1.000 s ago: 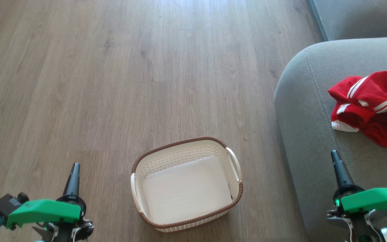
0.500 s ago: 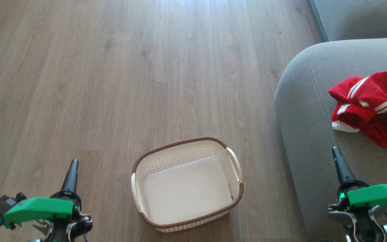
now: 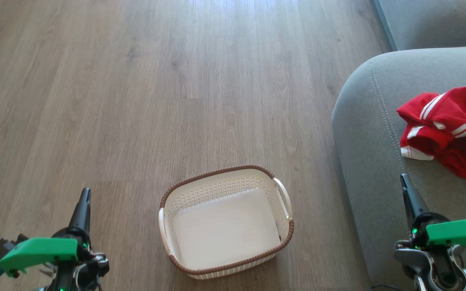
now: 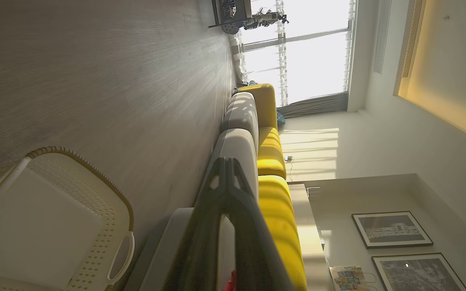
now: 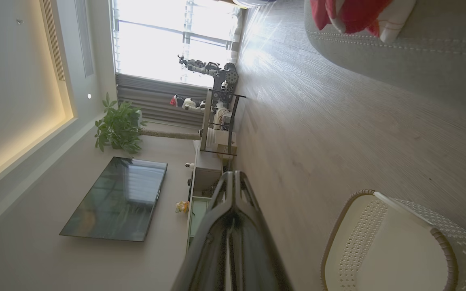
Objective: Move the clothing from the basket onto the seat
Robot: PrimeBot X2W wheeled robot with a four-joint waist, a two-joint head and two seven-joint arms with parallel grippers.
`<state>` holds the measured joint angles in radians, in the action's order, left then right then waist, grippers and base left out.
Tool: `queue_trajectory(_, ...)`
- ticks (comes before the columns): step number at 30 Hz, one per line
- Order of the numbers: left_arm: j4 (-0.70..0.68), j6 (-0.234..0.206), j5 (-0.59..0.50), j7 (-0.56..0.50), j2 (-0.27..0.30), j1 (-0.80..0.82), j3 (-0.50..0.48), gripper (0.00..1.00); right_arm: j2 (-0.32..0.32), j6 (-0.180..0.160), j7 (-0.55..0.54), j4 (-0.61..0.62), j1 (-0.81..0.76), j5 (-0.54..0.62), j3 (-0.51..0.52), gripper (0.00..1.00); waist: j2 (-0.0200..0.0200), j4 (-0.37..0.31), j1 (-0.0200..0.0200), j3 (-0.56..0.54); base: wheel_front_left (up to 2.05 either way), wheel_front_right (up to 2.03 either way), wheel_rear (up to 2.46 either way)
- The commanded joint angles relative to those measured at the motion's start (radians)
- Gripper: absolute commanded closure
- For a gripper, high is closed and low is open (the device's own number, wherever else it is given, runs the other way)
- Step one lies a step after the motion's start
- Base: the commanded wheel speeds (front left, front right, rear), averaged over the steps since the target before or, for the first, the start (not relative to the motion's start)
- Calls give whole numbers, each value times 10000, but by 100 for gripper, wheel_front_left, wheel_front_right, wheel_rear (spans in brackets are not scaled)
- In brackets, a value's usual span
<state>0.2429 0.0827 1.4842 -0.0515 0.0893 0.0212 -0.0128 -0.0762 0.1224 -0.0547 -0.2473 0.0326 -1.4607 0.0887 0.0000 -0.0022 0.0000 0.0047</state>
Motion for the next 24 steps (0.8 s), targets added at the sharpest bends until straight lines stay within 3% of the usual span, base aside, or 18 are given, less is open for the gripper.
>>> queue_trajectory(1, -220, 146, 226, -92, 6, 654, -403, 100, -21, 74, -85, 274, 529, -303, -142, 100, 0, 2, 0, -1, 0, 0, 0)
queue_trajectory(14, 16, 474, 1364, -476, -262, 850, -835, 100, 85, 83, -389, 42, 728, -1654, 11, 100, 0, 21, 0, -15, 0, 0, 0)
queue_trajectory(24, 20, 479, 1363, -502, -283, 856, -866, 100, 110, 83, -420, 36, 734, -1650, 46, 100, 0, 22, 0, -15, 0, 0, 0)
